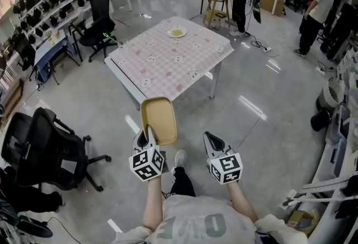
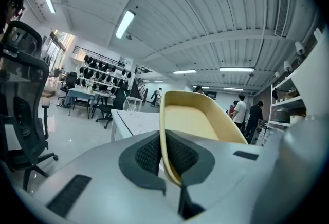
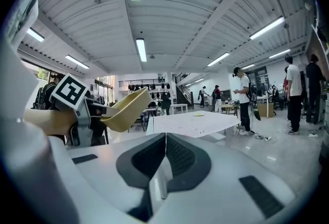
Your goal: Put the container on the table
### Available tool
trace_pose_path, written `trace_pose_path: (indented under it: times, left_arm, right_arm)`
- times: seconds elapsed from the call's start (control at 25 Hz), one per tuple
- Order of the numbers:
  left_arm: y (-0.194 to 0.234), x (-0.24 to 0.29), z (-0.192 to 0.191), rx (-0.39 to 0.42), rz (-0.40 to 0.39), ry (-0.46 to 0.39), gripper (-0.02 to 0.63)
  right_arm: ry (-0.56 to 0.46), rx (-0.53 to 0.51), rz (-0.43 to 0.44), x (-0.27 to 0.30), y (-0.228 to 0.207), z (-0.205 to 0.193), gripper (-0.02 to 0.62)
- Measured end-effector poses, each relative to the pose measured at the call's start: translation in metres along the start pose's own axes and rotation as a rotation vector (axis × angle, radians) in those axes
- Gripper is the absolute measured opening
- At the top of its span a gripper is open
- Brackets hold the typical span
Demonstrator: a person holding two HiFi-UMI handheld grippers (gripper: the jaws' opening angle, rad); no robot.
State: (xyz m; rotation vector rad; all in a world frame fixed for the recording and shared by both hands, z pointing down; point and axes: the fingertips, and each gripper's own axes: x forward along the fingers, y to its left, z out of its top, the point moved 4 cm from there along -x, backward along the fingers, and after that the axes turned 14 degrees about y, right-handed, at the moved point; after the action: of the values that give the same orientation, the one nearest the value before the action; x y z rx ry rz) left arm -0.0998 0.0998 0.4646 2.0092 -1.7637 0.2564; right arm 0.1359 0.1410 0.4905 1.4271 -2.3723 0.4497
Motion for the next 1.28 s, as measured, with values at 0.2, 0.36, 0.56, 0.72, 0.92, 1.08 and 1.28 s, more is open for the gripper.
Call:
trace_pose_path:
  times: [0.2,0.36,0.56,0.72,0.92,1.08,1.28]
  left_arm:
    - [0.029,0.093,0.063,-0.009,-0.039,0.000,0.031]
    - [0.057,0.161,0.112,0.007,-0.024,0.008,0.029]
    - [0.087,0.236,0.161,0.025,-0.030,0.003,0.031]
    - [0.102,0.268,0.174,0.014,-0.023,0.012,0.030]
    - [0.097,0.287,0.176,-0.002,-0.004,0.022,0.031]
    - [0.099,0.295,0.176,-0.022,0.027,0.029,0.029]
    - [0.105,0.304,0.180,-0.027,0.066,0.018,0.030]
  right_arm:
    - [0.020,0.006,-0.020,0.090,-0.023,0.057,0.029]
    - [0.015,0.007,-0.022,0.164,-0.037,0.112,0.029]
    - [-0.021,-0.011,-0.040,0.245,-0.048,0.173,0.029]
    - [-0.019,-0.027,-0.041,0.282,-0.053,0.192,0.029]
    - [-0.017,-0.022,-0.049,0.307,-0.075,0.205,0.029]
    - [-0.033,-0.039,-0.021,0.326,-0.082,0.220,0.029]
    - [-0.061,-0.071,0.009,0.342,-0.089,0.236,0.029]
